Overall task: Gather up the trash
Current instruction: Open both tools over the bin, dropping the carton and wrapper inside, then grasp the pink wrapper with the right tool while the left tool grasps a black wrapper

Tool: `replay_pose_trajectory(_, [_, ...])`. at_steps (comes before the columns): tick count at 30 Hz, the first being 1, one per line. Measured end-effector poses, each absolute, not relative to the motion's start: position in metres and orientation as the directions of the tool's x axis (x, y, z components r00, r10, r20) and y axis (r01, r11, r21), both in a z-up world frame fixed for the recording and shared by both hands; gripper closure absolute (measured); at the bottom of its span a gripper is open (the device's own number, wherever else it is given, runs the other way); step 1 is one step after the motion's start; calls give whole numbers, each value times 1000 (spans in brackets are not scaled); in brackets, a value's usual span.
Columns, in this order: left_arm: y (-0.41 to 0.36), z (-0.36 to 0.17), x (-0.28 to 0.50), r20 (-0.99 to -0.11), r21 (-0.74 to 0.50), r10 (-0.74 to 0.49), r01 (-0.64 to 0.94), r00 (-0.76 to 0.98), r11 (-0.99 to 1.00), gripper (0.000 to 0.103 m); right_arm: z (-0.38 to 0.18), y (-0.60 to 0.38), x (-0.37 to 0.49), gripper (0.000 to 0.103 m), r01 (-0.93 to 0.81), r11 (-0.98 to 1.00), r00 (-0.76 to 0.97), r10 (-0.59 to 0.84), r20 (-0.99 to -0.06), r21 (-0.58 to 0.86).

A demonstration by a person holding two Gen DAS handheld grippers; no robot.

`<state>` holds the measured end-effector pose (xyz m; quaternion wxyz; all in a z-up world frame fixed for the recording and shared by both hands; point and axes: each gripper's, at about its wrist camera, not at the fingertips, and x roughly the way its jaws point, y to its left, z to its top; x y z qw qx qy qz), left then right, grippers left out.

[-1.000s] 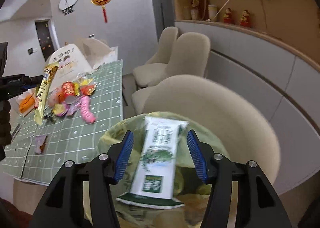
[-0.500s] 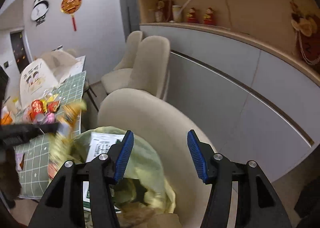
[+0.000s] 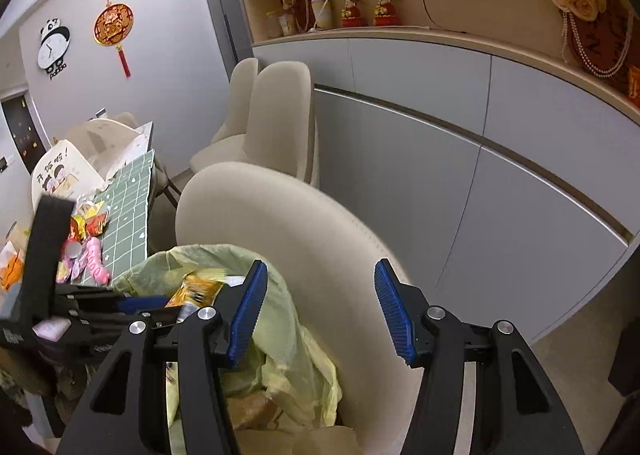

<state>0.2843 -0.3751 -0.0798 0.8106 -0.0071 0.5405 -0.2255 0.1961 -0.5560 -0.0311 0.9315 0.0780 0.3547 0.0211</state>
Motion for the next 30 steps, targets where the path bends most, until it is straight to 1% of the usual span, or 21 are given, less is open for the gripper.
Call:
replay_pose_trajectory(2, [-362, -70, 281, -850, -307, -418, 342, 321, 888, 52, -29, -547, 195, 50, -4, 988, 749, 104, -655, 152])
replay_pose_trajectory(4, [-348, -59, 275, -828, -332, -443, 334, 345, 882, 49, -26, -537, 195, 50, -28, 990, 752, 114, -649, 141])
replay_pose_trajectory(7, [-318, -41, 260, -796, -341, -446, 306, 408, 889, 49, -20, -519, 195, 50, -57, 990, 760, 126, -638, 129])
replay_pose_trajectory(9, [-293, -32, 247, -779, -328, -425, 277, 461, 903, 49, -17, -504, 195, 50, -84, 987, 761, 150, -631, 134])
replay_pose_trajectory(13, [-234, -21, 226, -749, -228, -299, 194, 592, 954, 49, -9, -463, 194, 50, -153, 981, 762, 192, -618, 116])
replay_pose_trajectory(15, [-201, -20, 216, -738, -192, -240, 145, 630, 971, 49, -6, -440, 193, 50, -184, 978, 763, 206, -613, 99])
replay_pose_trajectory(17, [-150, -20, 201, -736, -163, -168, 69, 656, 984, 49, -3, -421, 193, 50, -215, 972, 761, 227, -608, 94])
replay_pose_trajectory(21, [-70, -29, 182, -744, -160, -73, -71, 664, 985, 49, -3, -372, 198, 50, -290, 950, 739, 298, -604, 113])
replay_pose_trajectory(24, [-8, -47, 165, -772, -168, 1, -205, 636, 964, 49, -9, -326, 202, 50, -359, 927, 693, 344, -633, 110])
replay_pose_trajectory(28, [59, -59, 139, -788, -177, 77, -345, 611, 922, 49, -25, -257, 200, 50, -468, 876, 603, 411, -684, 115])
replay_pose_trajectory(30, [81, -63, 130, -791, -185, 99, -389, 604, 902, 49, -33, -229, 197, 50, -507, 855, 570, 425, -703, 106])
